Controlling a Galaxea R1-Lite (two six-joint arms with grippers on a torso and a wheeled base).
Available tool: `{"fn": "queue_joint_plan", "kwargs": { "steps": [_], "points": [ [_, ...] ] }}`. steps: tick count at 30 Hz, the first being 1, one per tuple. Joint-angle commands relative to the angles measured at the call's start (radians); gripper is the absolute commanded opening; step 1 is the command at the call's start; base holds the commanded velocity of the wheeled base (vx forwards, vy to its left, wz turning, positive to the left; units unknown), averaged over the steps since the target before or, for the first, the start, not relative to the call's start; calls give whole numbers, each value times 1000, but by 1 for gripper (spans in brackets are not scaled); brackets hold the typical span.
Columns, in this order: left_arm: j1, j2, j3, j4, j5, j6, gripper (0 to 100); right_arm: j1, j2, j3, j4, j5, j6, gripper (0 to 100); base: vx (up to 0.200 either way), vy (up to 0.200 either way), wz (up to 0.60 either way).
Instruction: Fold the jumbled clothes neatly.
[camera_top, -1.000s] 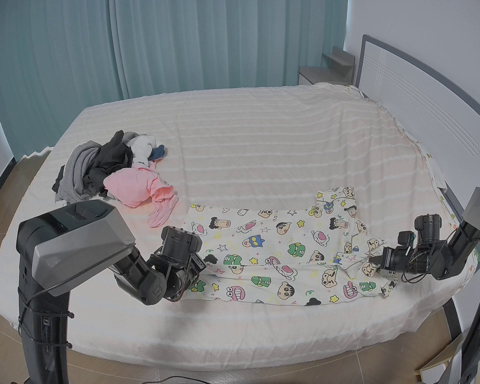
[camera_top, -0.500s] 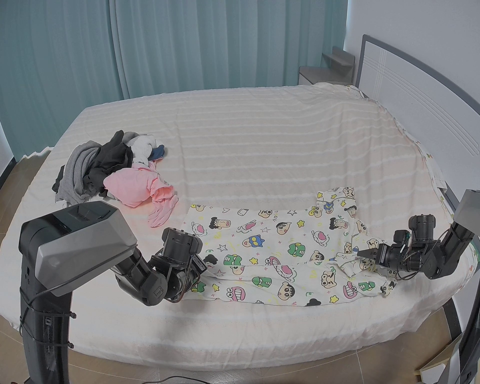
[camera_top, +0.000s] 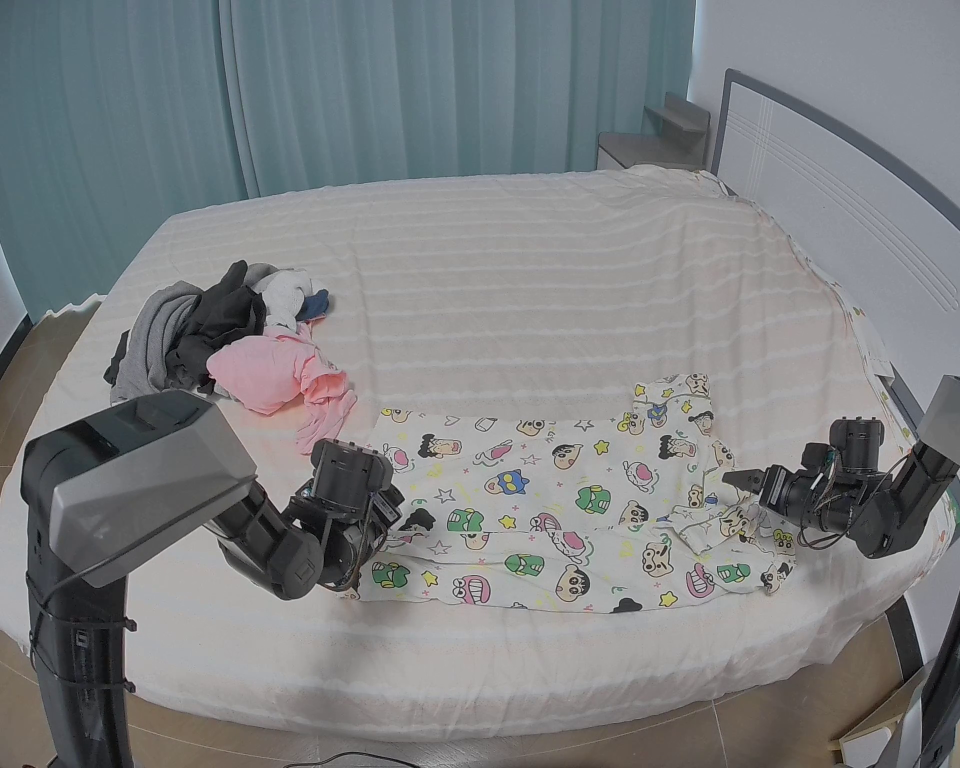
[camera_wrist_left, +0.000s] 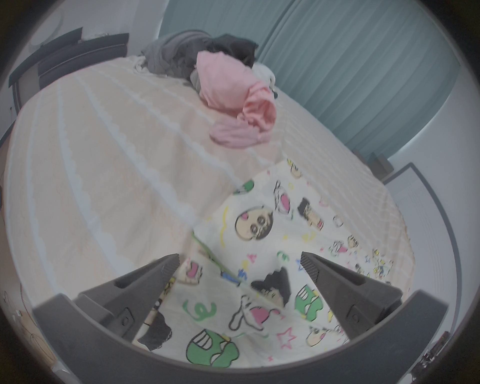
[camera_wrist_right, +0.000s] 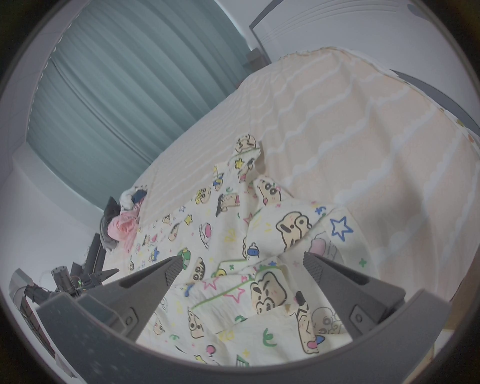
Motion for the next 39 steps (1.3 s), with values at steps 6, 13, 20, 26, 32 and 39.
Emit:
{"fn": "queue_joint_plan", "kwargs": {
  "steps": [6,13,20,26,32,39],
  "points": [
    [55,-229,57,-1,29,-7,100,32,-204,177,5,-11,94,100,0,0,0],
    [58,-501,394,-3,-184,-5,100,-31,-144,263,8,2,-84,100,0,0,0],
    [69,-592,575,-37,-238,-31,100,-107,-32,240,6,78,-265,100,0,0,0],
    [53,-605,721,-215,-243,-37,100,-104,52,182,49,82,-351,100,0,0,0],
    [49,-599,750,-247,-243,-40,100,-92,75,134,63,101,-366,100,0,0,0],
    [36,-595,752,-247,-243,-51,100,-92,97,136,61,101,-369,0,0,0,0]
  ]
}}
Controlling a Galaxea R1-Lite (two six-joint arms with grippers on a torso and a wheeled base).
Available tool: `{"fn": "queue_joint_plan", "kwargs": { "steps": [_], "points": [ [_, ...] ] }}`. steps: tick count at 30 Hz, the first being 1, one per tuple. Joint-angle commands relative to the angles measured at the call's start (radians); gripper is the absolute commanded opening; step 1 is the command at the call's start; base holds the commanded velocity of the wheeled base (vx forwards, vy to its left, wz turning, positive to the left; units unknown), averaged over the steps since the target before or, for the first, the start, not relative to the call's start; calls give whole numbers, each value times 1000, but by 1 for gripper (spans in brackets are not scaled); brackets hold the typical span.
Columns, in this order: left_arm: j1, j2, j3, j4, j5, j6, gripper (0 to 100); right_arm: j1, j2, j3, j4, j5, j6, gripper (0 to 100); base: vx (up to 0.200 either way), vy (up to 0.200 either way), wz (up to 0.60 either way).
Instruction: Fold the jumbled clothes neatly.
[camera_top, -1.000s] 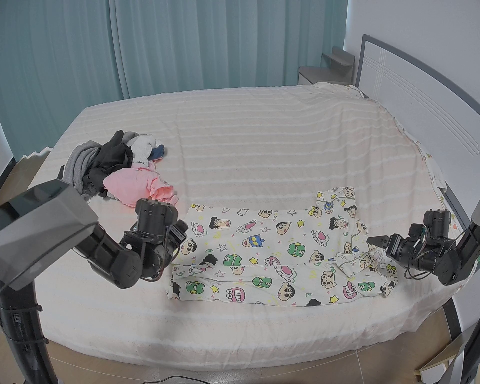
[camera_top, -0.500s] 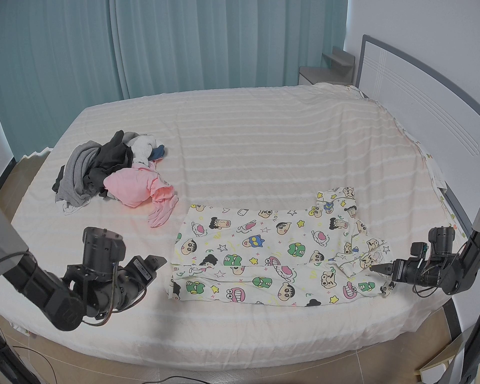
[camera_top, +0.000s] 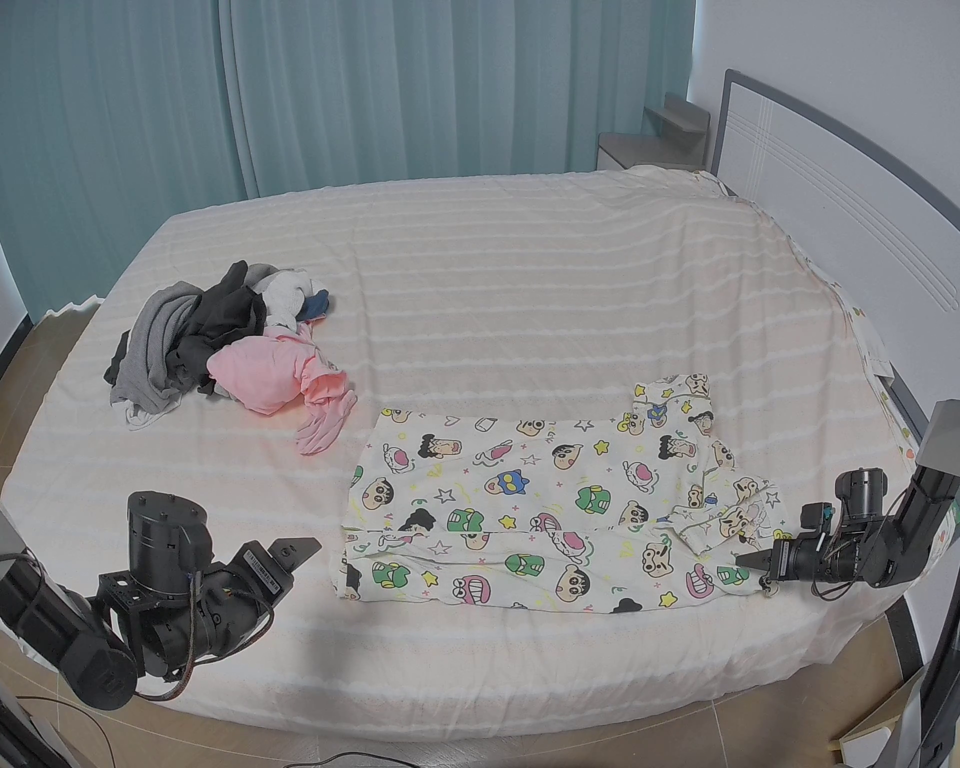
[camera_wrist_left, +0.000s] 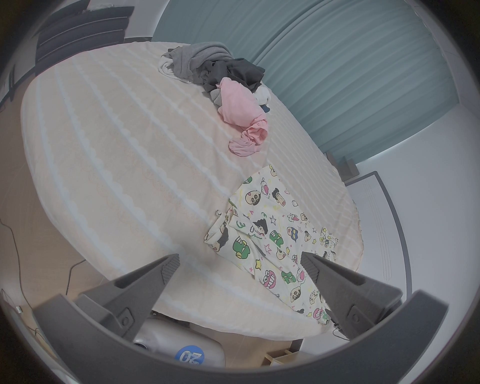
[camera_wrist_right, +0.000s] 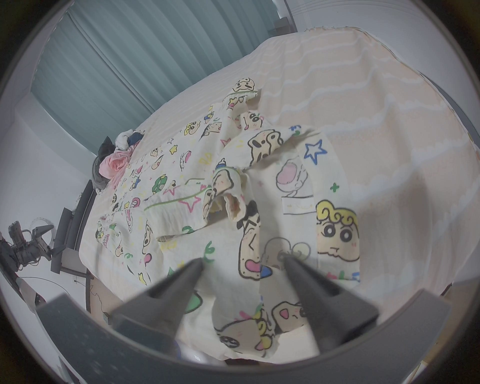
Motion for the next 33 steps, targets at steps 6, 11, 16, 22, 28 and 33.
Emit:
{"fn": "queue_joint_plan", "kwargs": {
  "steps": [6,11,16,22,28,33],
  "points": [
    [-7,27,3,-1,1,-19,100,-19,8,4,-2,1,-2,0,0,0,0],
    [-7,44,3,-3,2,-19,100,-59,-15,0,-5,1,-3,0,0,0,0],
    [-9,49,3,-3,2,-19,100,-84,-15,-8,-20,1,-11,0,0,0,0],
    [-15,56,3,-3,2,-21,100,-82,-2,-16,-42,-1,-22,0,0,0,0],
    [-18,64,3,-3,1,-34,100,-81,8,-45,-46,-6,-25,0,0,0,0],
    [-18,131,-2,-44,-15,-51,100,-85,13,-49,-46,-18,-28,0,0,0,0]
  ]
}}
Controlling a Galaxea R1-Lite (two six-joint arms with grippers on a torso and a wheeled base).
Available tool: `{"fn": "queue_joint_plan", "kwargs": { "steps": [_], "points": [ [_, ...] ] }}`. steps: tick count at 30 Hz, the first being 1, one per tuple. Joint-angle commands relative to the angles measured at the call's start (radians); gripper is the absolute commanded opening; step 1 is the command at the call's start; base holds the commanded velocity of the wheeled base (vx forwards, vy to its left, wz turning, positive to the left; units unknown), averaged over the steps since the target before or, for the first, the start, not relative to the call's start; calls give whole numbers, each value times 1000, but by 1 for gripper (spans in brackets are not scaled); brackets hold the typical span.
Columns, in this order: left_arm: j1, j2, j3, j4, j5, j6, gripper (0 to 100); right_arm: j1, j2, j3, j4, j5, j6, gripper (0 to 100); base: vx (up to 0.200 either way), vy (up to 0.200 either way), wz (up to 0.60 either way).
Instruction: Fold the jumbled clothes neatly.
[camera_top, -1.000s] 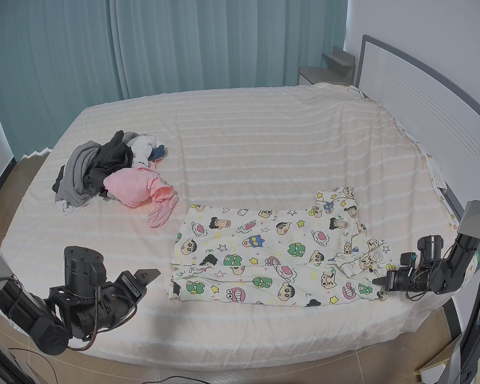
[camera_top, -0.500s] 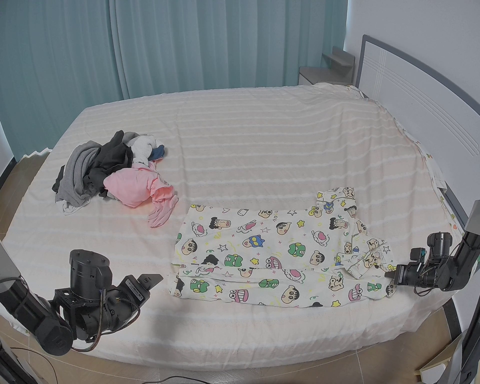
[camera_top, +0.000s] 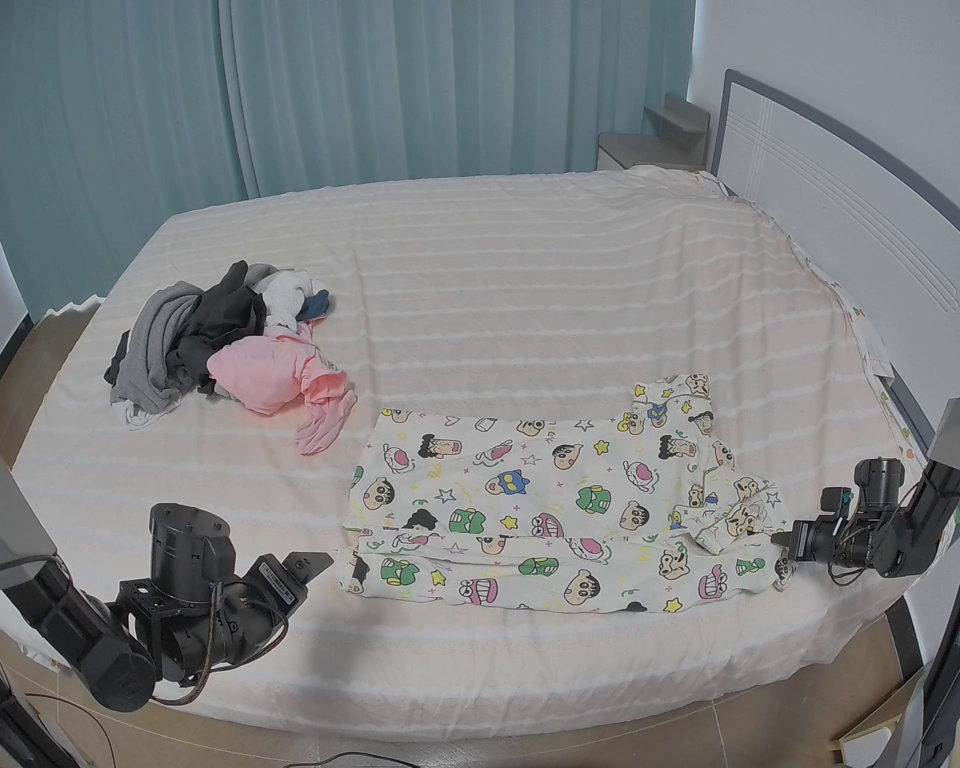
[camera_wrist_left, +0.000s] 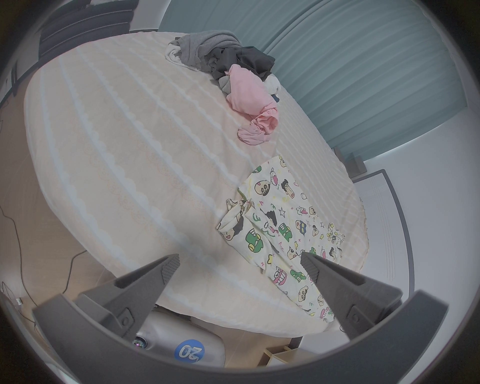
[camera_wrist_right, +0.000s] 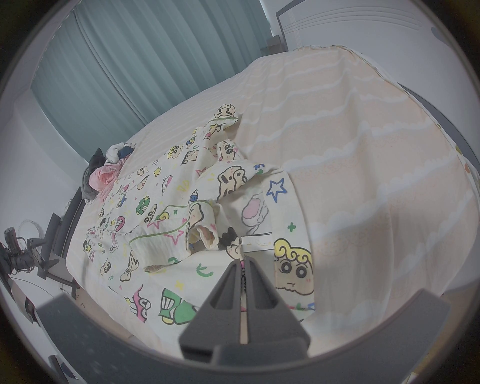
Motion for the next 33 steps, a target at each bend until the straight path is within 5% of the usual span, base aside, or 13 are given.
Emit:
{"fn": "queue_joint_plan", "kwargs": {
  "steps": [1,4,5,11,19,25,33],
  "points": [
    [-1,57,-3,-24,-8,-8,100,-3,6,-4,0,-4,-1,0,0,0,0],
    [-1,182,2,-158,-13,-8,100,-3,11,-3,-5,-3,-1,0,0,0,0],
    [1,195,2,-171,-16,-8,100,-1,7,0,-8,-3,1,100,0,0,0],
    [3,217,-98,-207,-92,-8,100,7,-63,54,-114,-18,19,100,0,0,0],
    [-60,255,-354,83,-129,-100,100,40,-195,247,-438,-139,174,100,0,0,0],
    [-77,390,-537,180,-42,-111,100,63,-250,361,-626,-264,179,100,0,0,0],
    [-76,502,-653,203,6,-109,100,68,-312,412,-640,-268,183,100,0,0,0]
  ]
}}
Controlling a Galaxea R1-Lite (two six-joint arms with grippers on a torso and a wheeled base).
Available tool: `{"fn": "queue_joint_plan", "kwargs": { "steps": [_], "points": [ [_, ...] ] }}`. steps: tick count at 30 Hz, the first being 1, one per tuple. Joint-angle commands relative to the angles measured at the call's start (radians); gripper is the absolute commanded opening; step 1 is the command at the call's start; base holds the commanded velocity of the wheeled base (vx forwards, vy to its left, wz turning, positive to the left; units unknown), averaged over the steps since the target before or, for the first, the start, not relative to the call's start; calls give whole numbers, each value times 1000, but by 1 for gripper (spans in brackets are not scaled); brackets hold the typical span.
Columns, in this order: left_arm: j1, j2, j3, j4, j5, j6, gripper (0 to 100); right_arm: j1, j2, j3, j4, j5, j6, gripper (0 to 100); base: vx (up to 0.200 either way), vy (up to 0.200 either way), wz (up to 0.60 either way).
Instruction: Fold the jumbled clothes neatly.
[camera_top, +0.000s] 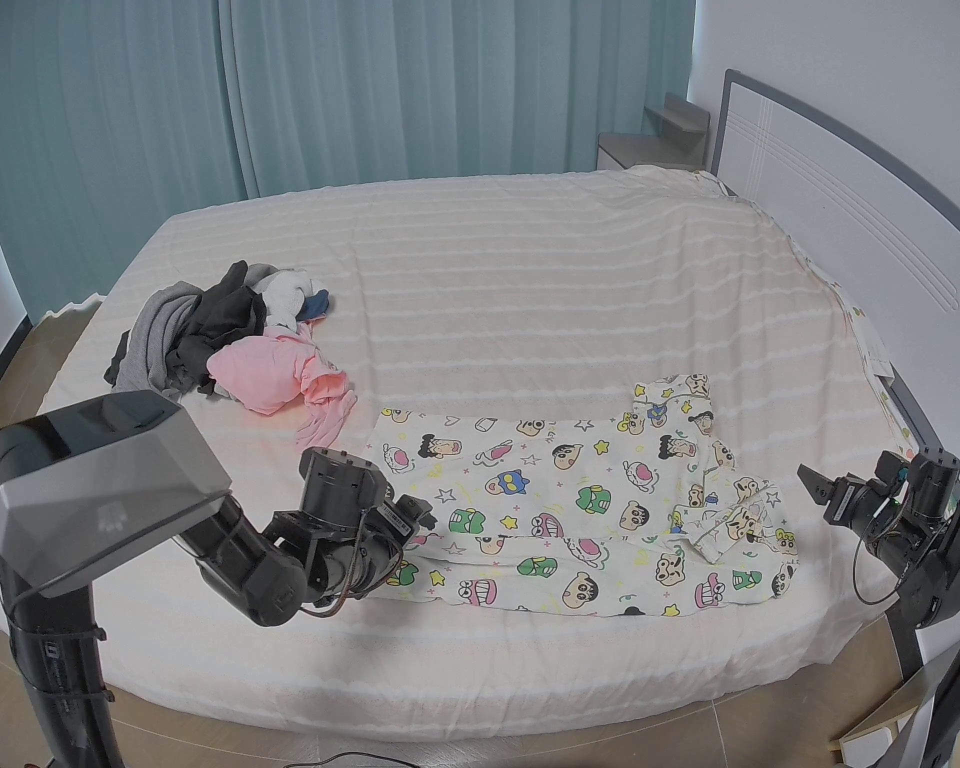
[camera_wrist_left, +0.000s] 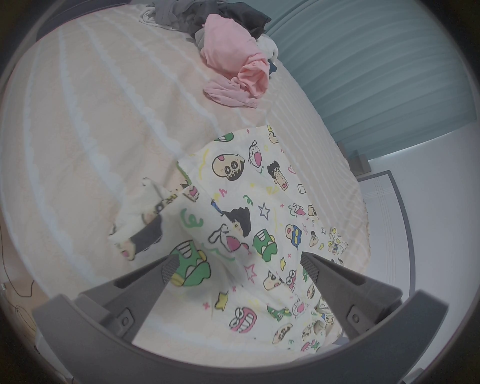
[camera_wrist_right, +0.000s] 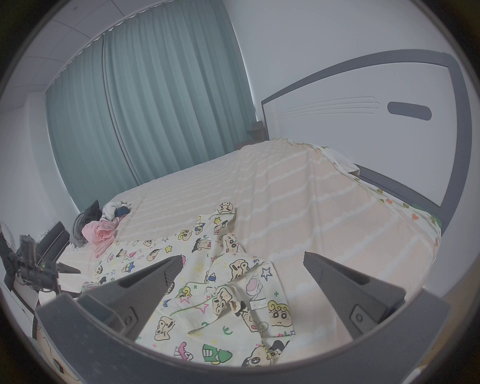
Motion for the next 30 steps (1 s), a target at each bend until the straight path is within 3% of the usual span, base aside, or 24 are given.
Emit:
{"fn": "queue_joint_plan", "kwargs": {
  "steps": [1,5,8,11,20,25,30],
  "points": [
    [-4,111,-79,9,15,-3,100,6,-65,30,-6,-5,4,100,0,0,0],
    [-3,124,-105,9,38,-3,100,7,-62,30,-6,-4,4,100,0,0,0],
    [17,147,-170,3,121,-3,100,7,-60,36,-6,-2,14,100,0,0,0],
    [29,147,-205,0,156,-3,100,9,-62,52,-6,1,22,100,0,0,0],
    [42,113,-279,-2,159,-3,100,7,-57,68,-6,7,24,100,0,0,0],
    [97,127,-322,-29,159,1,100,6,-57,75,-6,6,25,100,0,0,0],
    [152,104,-260,-49,139,66,100,4,-56,98,-6,16,25,100,0,0,0]
  ]
}}
